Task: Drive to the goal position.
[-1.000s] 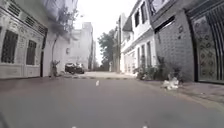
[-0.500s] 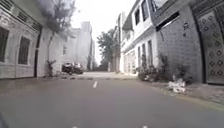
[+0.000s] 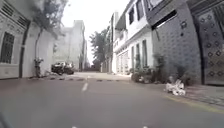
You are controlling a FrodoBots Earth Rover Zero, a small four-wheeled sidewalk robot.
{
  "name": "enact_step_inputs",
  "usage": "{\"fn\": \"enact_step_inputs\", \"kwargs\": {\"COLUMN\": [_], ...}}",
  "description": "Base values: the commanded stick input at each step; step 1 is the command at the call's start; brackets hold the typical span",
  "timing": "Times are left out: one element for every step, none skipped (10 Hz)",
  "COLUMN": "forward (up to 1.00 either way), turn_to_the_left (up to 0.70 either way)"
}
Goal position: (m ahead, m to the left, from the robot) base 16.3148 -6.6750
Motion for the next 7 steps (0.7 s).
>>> {"fn": "enact_step_inputs", "kwargs": {"forward": [0.85, 0.85, 0.85, 0.85, 0.85, 0.85, 0.85], "turn_to_the_left": [0.00, 0.00, 0.00, 0.00, 0.00, 0.00, 0.00]}}
